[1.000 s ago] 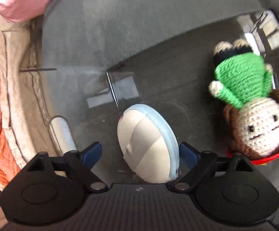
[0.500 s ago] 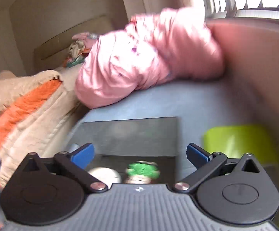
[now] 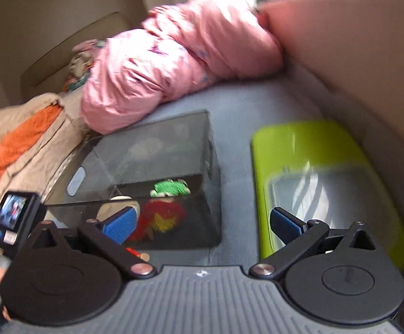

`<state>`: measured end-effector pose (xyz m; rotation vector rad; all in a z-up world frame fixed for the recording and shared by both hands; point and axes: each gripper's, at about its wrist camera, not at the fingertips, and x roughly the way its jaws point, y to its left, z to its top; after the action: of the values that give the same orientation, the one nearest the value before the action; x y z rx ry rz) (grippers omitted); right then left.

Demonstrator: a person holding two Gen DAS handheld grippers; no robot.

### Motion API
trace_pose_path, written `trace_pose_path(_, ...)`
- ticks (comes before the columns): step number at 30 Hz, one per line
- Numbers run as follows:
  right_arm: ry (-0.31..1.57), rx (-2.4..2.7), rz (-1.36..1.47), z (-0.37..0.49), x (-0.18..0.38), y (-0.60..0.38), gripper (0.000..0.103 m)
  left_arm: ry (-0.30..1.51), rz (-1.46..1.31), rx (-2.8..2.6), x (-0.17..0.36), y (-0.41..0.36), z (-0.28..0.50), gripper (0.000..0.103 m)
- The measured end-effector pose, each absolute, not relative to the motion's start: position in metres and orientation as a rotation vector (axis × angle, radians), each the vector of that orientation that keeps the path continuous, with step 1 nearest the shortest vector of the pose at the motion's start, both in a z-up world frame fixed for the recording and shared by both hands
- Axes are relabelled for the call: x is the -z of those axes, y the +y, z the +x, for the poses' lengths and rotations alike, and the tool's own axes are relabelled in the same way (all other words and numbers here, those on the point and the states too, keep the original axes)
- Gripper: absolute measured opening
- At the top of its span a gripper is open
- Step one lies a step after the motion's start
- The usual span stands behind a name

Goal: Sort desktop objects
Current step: 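Grasp the black plush toy with the left gripper, then lower the black plush into the clear bin and open the left gripper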

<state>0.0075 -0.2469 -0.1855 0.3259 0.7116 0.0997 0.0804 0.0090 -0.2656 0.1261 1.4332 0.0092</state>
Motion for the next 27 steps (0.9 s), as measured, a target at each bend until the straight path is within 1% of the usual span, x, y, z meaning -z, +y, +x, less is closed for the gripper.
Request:
trace_pose_path(2, 0.735, -0.093, 0.408, 0.009, 0.194, -0.258, 0.103, 1.431, 0.132, 0.027, 0.251, 0.010, 0.075, 0.065)
trace_pose_path(4, 0.754, -0.089, 0.498, 0.012, 0.202, -0.269, 0.103, 1.390, 0.162, 0.058, 0.226, 0.009, 0.067, 0.065)
trace_pose_path(6, 0.769, -0.083, 0.577, 0.014, 0.208, -0.279, 0.103, 1.362, 0.134, 0.138, 0.186, 0.007, 0.059, 0.065)
trace_pose_path(8, 0.772, -0.076, 0.607, 0.011, 0.210, -0.287, 0.103, 1.324, 0.053, 0.246, 0.131, 0.009, 0.059, 0.065)
trace_pose_path(10, 0.773, -0.079, 0.636, 0.011, 0.213, -0.290, 0.103, 1.242, 0.026, 0.303, 0.078, 0.007, 0.069, 0.066)
trace_pose_path(12, 0.778, -0.084, 0.648, 0.013, 0.215, -0.290, 0.103, 1.128, 0.072, 0.286, 0.034, 0.001, 0.087, 0.067)
trace_pose_path(14, 0.784, -0.093, 0.631, 0.017, 0.216, -0.286, 0.103, 1.048, 0.118, 0.236, 0.013, -0.010, 0.115, 0.068)
trace_pose_path(16, 0.812, -0.104, 0.583, 0.021, 0.217, -0.278, 0.103, 1.049, 0.130, 0.189, 0.020, -0.024, 0.151, 0.068)
trace_pose_path(18, 0.866, -0.124, 0.519, 0.027, 0.218, -0.269, 0.103, 1.106, 0.127, 0.145, 0.050, -0.036, 0.188, 0.068)
trace_pose_path(20, 0.904, -0.126, 0.475, 0.033, 0.219, -0.263, 0.103, 1.201, 0.117, 0.098, 0.088, -0.045, 0.215, 0.068)
trace_pose_path(22, 0.938, -0.121, 0.436, 0.037, 0.221, -0.258, 0.103, 1.292, 0.071, 0.071, 0.122, -0.046, 0.233, 0.068)
trace_pose_path(25, 0.963, -0.103, 0.402, 0.038, 0.222, -0.252, 0.103, 1.337, 0.075, 0.033, 0.153, -0.047, 0.246, 0.067)
trace_pose_path(26, 0.971, -0.104, 0.397, 0.038, 0.223, -0.251, 0.103, 1.353, 0.086, 0.011, 0.161, -0.046, 0.250, 0.066)
trace_pose_path(27, 0.983, -0.108, 0.397, 0.040, 0.225, -0.251, 0.103, 1.382, 0.078, -0.008, 0.170, -0.044, 0.254, 0.062)
